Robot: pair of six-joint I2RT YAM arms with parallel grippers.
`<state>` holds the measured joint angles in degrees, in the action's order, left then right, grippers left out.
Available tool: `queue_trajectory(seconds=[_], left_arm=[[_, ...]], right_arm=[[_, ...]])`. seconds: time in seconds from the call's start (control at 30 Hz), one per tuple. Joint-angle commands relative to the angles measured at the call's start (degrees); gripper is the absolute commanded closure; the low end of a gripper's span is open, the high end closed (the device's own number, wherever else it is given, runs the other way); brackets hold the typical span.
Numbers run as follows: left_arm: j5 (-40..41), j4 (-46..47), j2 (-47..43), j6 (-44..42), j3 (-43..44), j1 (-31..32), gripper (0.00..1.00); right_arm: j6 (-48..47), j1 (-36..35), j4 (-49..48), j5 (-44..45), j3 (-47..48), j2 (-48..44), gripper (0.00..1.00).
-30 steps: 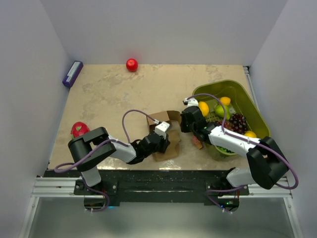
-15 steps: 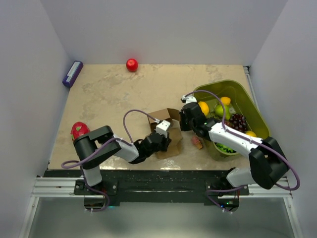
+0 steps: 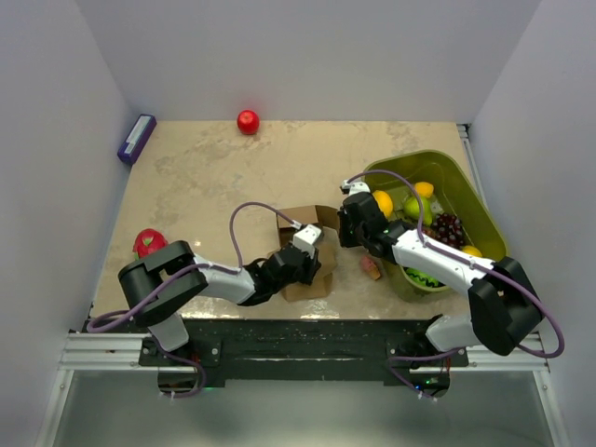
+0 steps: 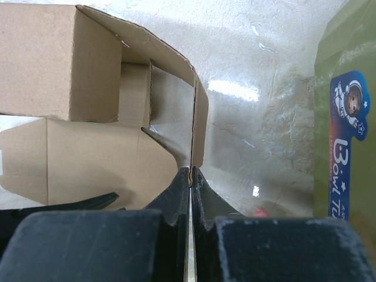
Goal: Fold the paper box
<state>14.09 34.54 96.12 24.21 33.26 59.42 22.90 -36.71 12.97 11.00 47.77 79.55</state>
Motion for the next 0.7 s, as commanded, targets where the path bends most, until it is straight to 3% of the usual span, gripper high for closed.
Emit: queue_trajectory(seconds=[0.0, 0.33, 0.67], left_arm=[[-2.0, 4.6, 0.2, -0.9, 1.9, 0.4, 0.77], [-5.4, 12.2, 9.6, 0.0, 2.4, 0.5, 0.77], [-3.0, 8.1, 14.1, 2.6, 2.6, 0.5, 0.81]], right_arm=[[0.7, 0.1, -0.1, 1.1, 1.5, -0.4, 1.00], [0.9, 0.1, 0.8, -0.3, 2.4, -0.3, 1.00], [1.6, -0.2, 2.9, -3.4, 3.0, -1.8, 1.00]])
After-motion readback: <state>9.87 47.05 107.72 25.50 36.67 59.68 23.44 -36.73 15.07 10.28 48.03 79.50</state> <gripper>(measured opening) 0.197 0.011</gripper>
